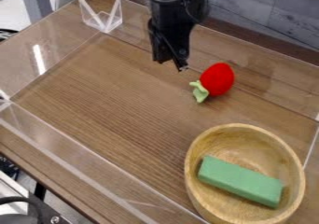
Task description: Put the green stick in the brown bowl
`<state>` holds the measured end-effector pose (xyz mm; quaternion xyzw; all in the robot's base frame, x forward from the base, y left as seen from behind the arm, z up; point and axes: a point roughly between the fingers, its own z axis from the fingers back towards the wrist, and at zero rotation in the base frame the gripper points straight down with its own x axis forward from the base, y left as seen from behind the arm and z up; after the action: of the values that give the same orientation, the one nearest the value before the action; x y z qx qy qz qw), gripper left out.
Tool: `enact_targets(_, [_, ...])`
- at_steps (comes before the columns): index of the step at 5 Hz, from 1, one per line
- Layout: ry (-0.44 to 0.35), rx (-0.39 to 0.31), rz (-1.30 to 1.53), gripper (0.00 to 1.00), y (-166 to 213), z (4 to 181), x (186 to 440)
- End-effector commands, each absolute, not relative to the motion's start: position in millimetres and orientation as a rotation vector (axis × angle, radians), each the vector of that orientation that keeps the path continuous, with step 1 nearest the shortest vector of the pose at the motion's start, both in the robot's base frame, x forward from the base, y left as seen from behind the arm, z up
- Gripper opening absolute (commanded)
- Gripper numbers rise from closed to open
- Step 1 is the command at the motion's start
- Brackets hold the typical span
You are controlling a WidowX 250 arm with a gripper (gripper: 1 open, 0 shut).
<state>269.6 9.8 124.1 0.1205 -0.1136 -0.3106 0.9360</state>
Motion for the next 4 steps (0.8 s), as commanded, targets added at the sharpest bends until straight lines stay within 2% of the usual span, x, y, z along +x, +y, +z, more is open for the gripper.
enact_targets(1, [-0.276,0.246,-0.608,0.00,12,132.4,281])
enact_targets(4, [-0.263,0.214,-0.549,0.00,19,120.5,291])
